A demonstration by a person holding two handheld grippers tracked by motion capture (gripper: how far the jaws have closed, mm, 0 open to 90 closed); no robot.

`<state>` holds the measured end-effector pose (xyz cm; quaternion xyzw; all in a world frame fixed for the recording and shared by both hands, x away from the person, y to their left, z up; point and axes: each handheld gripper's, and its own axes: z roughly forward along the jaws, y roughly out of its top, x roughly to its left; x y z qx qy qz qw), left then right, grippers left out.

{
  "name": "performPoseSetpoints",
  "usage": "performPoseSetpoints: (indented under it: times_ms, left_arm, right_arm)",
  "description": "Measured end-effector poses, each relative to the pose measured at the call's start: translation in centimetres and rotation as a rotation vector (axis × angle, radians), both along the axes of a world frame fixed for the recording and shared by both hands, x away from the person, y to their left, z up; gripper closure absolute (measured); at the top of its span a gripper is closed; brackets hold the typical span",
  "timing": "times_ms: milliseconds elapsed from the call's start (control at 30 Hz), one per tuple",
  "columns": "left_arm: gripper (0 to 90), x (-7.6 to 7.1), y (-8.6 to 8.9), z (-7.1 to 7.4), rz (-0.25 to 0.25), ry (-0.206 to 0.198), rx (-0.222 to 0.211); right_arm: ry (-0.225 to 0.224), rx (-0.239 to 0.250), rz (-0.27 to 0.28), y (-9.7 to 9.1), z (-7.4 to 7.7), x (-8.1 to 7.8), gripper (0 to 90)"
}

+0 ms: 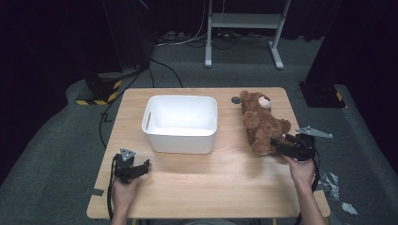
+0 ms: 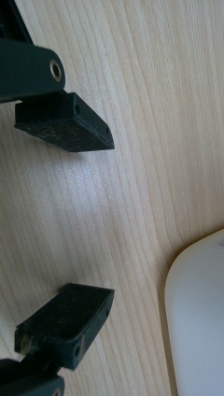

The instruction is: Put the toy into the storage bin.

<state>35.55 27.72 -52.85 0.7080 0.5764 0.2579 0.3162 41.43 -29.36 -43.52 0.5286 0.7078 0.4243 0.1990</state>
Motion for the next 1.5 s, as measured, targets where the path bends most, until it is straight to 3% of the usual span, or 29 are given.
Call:
performPoseSetpoints:
  times_ms: [833, 1500]
  left_arm:
    - [23.4, 0.0, -0.1, 0.0, -0.007, -0.003, -0.003]
    - [23.4, 0.0, -0.1, 0.0, -0.007, -0.003, -0.004]
  right_arm:
    - [0.029, 0.001, 0.002, 2.3, 0.8, 3.6, 23.6]
    - [0.051, -0.020, -0.020, 3.6, 2.2, 7.7, 22.9]
